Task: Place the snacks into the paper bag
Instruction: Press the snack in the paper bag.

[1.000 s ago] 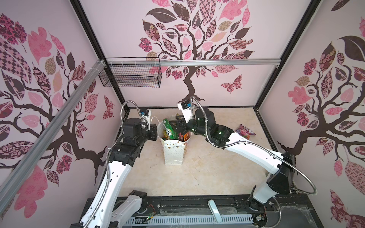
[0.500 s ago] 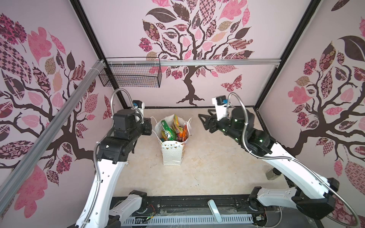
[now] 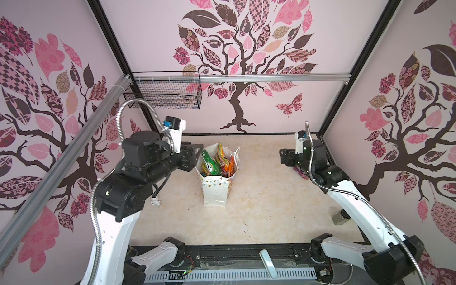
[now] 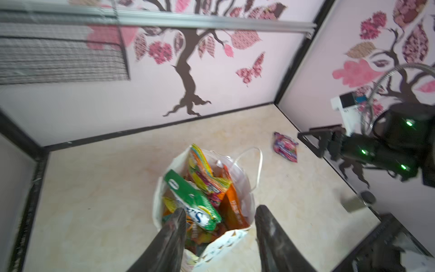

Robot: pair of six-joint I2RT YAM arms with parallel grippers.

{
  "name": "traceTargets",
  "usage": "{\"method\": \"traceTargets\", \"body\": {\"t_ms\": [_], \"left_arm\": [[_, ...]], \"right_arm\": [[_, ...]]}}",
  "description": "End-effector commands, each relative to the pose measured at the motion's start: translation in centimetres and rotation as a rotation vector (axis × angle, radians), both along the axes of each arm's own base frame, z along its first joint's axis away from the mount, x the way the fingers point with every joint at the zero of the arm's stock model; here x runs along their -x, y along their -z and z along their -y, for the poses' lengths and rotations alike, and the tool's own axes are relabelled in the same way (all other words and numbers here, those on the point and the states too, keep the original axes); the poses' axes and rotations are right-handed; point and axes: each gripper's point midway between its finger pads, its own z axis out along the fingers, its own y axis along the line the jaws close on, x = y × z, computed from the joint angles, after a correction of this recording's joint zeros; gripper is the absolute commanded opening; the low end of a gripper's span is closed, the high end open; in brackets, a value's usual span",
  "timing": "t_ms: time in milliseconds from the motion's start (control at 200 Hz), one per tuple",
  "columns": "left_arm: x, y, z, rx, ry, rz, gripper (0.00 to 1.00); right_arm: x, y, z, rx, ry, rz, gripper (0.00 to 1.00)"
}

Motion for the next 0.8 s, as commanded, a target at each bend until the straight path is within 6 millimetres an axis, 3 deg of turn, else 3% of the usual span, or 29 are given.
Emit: {"method": "traceTargets", "body": {"t_ms": [0, 130, 225, 305, 515, 795], "left_arm": [[-1.7, 5.0, 1.9, -0.084, -0.006, -0.148, 0.49], [-4.4, 9.0, 2.0, -0.168, -0.078, -0.225, 0.45], [-6.0, 10.9, 1.8, -0.220, -0.123, -0.255, 0.41], [-7.2, 12.0, 1.9, -0.235, -0.146, -0.255, 0.39], [-9.5, 14.7, 3.5, -0.229, -0.145, -0.282, 0.34], [-10.5, 18.2, 4.3, -0.200, -0.159, -0.304, 0.33]], "right_arm": [[-0.2, 0.7, 0.3, -0.056, 0.013, 0.006, 0.78], [-0.8, 3.0, 2.2, -0.002, 0.086, -0.030, 0.79], [-1.2, 5.0, 4.2, -0.021, 0.123, -0.088, 0.80], [-1.2, 5.6, 5.3, -0.051, 0.143, -0.083, 0.81], [-1.1, 6.2, 5.5, -0.049, 0.150, -0.079, 0.82], [-1.7, 8.7, 6.9, -0.030, 0.191, -0.133, 0.88]]}}
